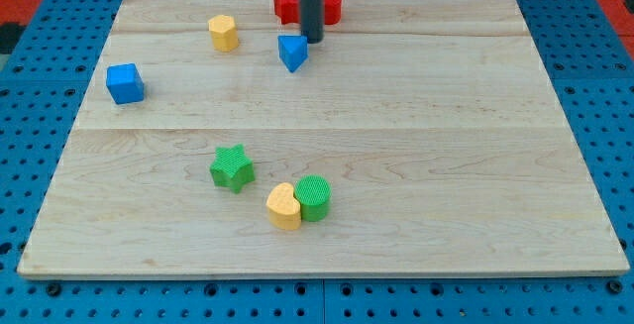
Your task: Move the blue cube vertical to the yellow hexagon at the bottom
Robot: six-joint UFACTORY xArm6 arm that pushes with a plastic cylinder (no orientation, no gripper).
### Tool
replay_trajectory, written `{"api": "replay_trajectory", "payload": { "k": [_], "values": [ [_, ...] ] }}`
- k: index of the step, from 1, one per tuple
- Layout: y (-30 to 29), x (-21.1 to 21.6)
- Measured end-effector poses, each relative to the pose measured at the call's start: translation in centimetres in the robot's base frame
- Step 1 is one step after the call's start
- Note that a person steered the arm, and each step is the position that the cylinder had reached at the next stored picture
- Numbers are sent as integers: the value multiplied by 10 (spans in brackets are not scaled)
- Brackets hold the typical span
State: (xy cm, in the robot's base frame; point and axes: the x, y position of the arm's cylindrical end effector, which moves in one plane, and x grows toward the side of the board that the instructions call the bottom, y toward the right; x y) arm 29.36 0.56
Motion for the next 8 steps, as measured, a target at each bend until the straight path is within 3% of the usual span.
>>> {"api": "replay_trajectory", "payload": {
  "k": [1, 2, 3, 4, 6, 7, 8],
  "values": [
    [-30, 34],
    [-57, 28],
    [-11, 5],
    [-49, -14],
    [-129, 33],
    [-121, 44],
    [-118, 28]
  ]
}}
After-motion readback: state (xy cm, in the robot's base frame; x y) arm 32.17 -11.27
